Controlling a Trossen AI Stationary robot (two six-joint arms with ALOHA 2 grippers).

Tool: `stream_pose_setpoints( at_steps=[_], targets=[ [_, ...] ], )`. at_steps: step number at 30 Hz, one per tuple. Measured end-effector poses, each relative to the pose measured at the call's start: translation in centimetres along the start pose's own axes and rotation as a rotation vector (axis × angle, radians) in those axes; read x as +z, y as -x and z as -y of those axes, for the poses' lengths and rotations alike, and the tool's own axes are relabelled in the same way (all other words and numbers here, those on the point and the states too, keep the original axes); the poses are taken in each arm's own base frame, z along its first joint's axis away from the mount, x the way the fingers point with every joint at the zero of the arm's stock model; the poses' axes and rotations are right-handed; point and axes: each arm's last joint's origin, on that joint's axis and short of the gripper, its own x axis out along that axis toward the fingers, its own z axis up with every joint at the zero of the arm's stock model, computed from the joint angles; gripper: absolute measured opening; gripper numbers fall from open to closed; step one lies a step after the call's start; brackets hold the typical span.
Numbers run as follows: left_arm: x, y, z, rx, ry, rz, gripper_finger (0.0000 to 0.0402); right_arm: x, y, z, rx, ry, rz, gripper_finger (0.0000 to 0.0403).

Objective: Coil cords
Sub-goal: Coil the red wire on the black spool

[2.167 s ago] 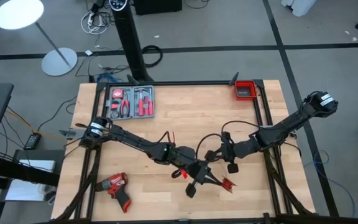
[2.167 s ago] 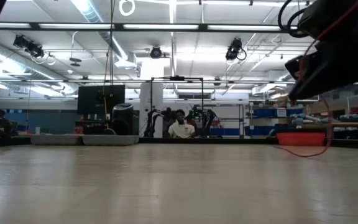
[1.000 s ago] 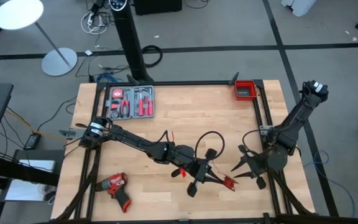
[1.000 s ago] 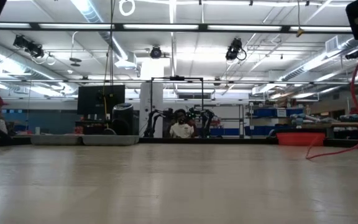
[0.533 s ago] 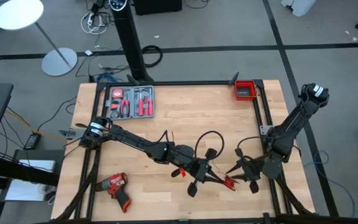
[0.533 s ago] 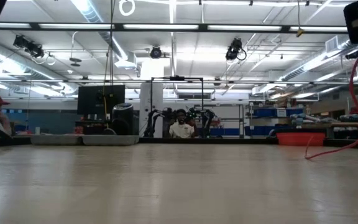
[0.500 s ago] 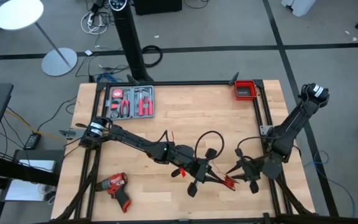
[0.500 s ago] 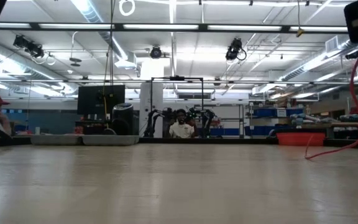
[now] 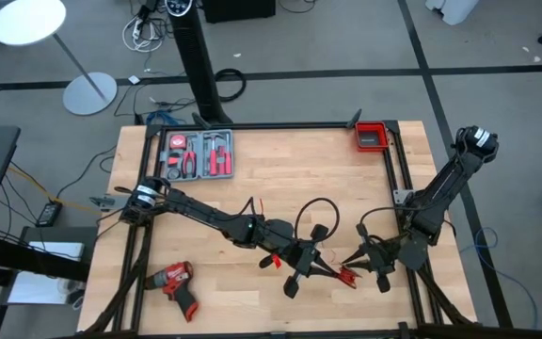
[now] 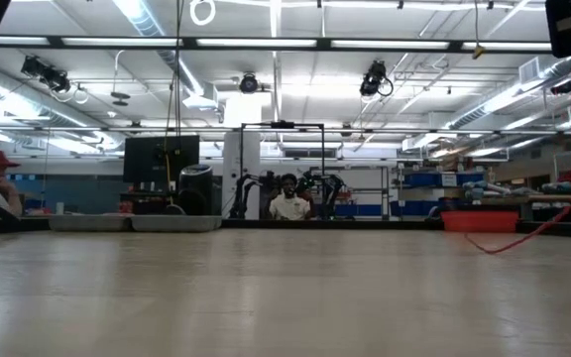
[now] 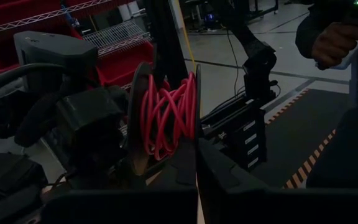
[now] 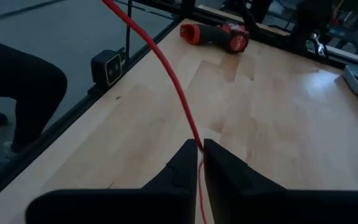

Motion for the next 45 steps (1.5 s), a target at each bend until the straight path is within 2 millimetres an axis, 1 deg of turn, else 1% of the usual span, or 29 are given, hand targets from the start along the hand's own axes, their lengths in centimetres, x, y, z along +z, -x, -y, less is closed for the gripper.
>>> stream_pose_setpoints(
  at_steps=[9,13,15,19,23,26,30,34,45],
  targets=[
    [0.0,0.0,0.0,0.001,0.0,0.0,0.0,0.3,0.0,-0.1,0.024,-0.03,0.023,0.0023],
    [0.0,0.0,0.0,0.011,0.001,-0.003,0.0,0.4,0.0,-0.1,0.026,-0.016,0.038,0.0006],
    [0.0,0.0,-0.1,0.017,0.001,-0.005,0.0,0.4,0.0,-0.1,0.025,-0.012,0.037,0.0004],
    [0.0,0.0,-0.1,0.017,0.001,-0.005,0.0,0.2,-0.1,0.0,0.026,-0.055,0.01,0.0019],
    [0.0,0.0,-0.1,0.017,0.001,-0.005,0.0,0.1,-0.1,-0.1,0.085,-0.108,-0.008,0.0037],
    [0.0,0.0,-0.1,0.017,0.001,-0.004,0.0,0.1,-0.1,-0.2,0.093,-0.153,-0.006,0.0055],
    [0.1,0.0,-0.1,0.036,-0.001,-0.001,0.0,0.0,-0.9,-0.5,0.08,-0.171,0.009,0.0078],
    [0.1,0.0,-0.2,0.071,-0.001,-0.011,0.0,0.1,-1.9,-0.9,0.071,-0.141,0.042,0.0089],
    [0.3,0.0,-0.3,0.086,-0.004,0.01,0.0,-0.8,-3.9,-1.8,0.054,-0.144,0.053,0.0083]
  ],
)
